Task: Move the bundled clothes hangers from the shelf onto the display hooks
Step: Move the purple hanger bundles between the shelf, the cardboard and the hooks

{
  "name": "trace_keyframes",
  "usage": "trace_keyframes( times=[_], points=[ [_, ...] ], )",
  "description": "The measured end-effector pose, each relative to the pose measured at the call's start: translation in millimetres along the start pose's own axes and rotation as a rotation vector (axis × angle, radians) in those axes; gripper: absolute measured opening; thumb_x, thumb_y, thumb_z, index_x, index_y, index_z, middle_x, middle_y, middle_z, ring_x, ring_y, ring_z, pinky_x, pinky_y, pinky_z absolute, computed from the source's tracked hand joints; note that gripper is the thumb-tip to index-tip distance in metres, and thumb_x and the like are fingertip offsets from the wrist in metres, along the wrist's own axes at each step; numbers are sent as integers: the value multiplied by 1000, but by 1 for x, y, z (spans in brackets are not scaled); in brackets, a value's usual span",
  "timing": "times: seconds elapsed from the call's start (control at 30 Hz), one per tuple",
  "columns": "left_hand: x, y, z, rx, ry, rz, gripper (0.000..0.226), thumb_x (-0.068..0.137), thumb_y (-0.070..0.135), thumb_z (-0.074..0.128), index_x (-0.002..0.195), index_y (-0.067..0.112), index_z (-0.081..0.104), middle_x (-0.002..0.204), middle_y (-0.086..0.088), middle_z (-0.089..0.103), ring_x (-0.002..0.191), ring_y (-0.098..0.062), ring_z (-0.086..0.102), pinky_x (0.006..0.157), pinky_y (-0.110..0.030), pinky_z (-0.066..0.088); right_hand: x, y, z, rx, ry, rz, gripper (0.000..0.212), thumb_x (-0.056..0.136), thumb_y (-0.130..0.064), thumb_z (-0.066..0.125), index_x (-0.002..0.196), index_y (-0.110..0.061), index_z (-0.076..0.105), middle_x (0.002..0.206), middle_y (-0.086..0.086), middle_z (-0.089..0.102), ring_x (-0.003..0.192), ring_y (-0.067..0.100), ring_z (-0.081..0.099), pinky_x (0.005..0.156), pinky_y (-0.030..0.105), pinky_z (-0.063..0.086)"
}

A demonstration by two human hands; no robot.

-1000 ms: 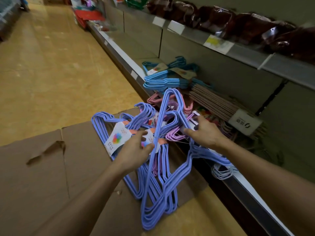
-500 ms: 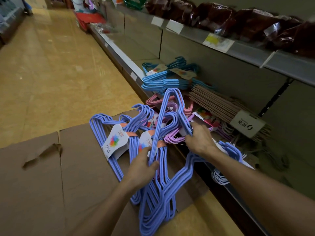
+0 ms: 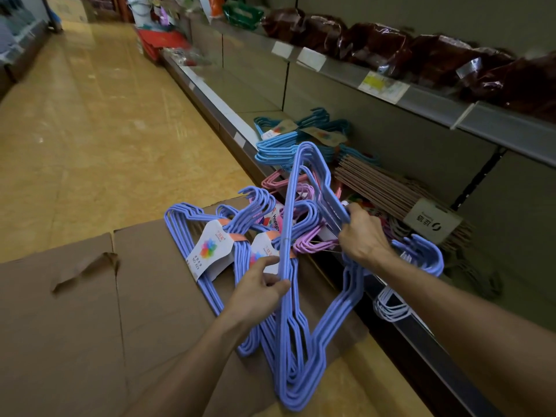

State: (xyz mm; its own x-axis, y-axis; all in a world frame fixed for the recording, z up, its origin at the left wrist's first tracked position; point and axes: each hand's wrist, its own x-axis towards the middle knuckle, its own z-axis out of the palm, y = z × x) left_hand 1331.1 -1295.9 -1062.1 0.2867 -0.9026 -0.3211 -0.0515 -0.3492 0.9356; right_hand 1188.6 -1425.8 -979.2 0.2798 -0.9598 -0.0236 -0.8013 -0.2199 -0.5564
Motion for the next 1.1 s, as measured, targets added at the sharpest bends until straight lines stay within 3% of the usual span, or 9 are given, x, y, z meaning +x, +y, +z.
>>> trace_keyframes(
  times=[0.27, 0.43, 0.53, 0.6, 0.7, 0.8, 0.93, 1.03, 1.1],
  points=[
    [-1, 8, 5, -94, 69, 32, 57, 91, 27, 69, 142, 22, 43, 95, -1, 65, 81, -20, 65, 90, -52, 54, -1, -3, -12, -18, 64, 38, 29, 94, -8, 43, 120, -10, 53, 104, 17, 54, 90, 39, 53, 76, 41, 46],
    [1, 9, 5, -104, 150, 18, 75, 85, 37, 75, 145, 17, 36, 78, 1, 59, 73, -19, 62, 81, -44, 55, -6, -7, -17, 62, 56, -9, 27, 90, -7, 41, 112, -17, 53, 98, 18, 60, 82, 39, 57, 67, 38, 46],
    [-1, 14, -1, -122, 195, -40, 110, 64, 59, 83, 151, 24, 25, 114, -14, 65, 90, -28, 67, 79, -41, 56, -8, -14, -16, 110, 39, -45, 25, 85, -15, 39, 102, -28, 52, 99, 17, 62, 85, 42, 65, 78, 51, 56],
    [-9, 14, -6, -147, 183, -54, 117, 60, 61, 85, 152, 26, 22, 131, -19, 60, 86, -27, 68, 62, -35, 54, -10, -16, -15, 102, 26, -72, 19, 88, -17, 40, 97, -28, 51, 98, 16, 62, 85, 42, 66, 78, 54, 56],
    [-22, 12, -9, -212, 165, -126, 104, 71, 55, 80, 151, 21, 23, 128, -7, 57, 87, -18, 65, 58, -32, 52, -13, -24, -13, 79, 36, -127, 17, 95, -12, 42, 103, -22, 54, 98, 18, 64, 87, 40, 65, 78, 51, 55],
    [-33, 10, -10, -170, 117, -179, 67, 86, 47, 70, 137, 15, 39, 99, -3, 58, 71, -17, 60, 50, -29, 49, -18, -30, -6, 13, 9, -208, 19, 95, -7, 44, 108, -16, 56, 97, 19, 65, 92, 40, 61, 73, 41, 49],
    [-34, -2, 1, -97, 80, -215, 37, 97, 39, 58, 117, 9, 51, 102, -23, 66, 71, -30, 65, 64, -38, 62, -25, -34, 9, -136, -103, -301, 20, 92, -4, 49, 110, -13, 54, 108, 23, 62, 105, 42, 54, 67, 35, 27],
    [-28, -20, 15, -203, 38, -282, 35, 101, 31, 53, 113, -2, 58, 100, -26, 72, 74, -36, 71, 76, -47, 61, -27, -36, 17, -245, -194, -358, 28, 90, -9, 56, 117, -18, 52, 106, 22, 62, 101, 42, 58, 67, 35, 33],
    [-24, -32, 24, -284, 26, -343, 36, 103, 28, 50, 111, -5, 60, 102, -25, 72, 79, -37, 71, 75, -45, 61, -26, -34, 26, -303, -225, -387, 29, 90, -11, 56, 116, -23, 48, 98, 19, 60, 94, 41, 59, 69, 40, 42]
  ],
)
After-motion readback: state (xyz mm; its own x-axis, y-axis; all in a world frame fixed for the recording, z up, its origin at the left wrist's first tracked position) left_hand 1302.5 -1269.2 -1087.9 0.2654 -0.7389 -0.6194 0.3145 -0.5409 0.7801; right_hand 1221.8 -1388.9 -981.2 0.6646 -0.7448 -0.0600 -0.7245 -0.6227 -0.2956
